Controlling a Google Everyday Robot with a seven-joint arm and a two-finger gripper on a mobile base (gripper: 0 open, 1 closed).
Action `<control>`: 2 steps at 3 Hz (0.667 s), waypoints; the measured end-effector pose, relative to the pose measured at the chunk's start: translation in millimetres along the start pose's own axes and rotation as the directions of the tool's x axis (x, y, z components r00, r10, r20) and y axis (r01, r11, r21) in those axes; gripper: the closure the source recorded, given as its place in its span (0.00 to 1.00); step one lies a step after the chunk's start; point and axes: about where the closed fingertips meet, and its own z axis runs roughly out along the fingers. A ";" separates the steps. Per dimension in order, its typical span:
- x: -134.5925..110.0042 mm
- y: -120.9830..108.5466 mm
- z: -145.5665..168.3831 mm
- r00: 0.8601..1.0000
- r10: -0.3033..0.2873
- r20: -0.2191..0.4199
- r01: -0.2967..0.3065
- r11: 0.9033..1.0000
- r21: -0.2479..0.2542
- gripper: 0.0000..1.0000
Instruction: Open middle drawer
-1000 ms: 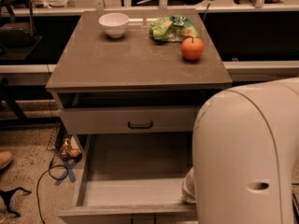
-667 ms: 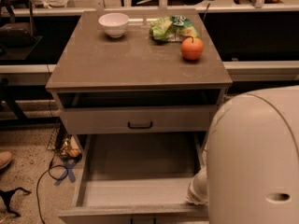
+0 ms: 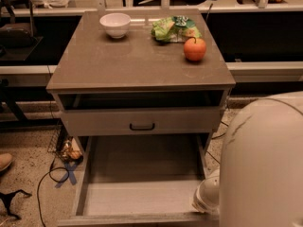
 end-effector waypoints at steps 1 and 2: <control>-17.7 4.5 -14.4 0.999 -0.040 0.012 0.040 0.999 0.015 1.00; -40.5 2.7 -29.1 0.996 -0.078 0.033 0.077 0.996 0.039 1.00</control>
Offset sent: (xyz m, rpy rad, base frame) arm 0.0337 0.0523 0.0576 -0.0096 -0.1071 0.1102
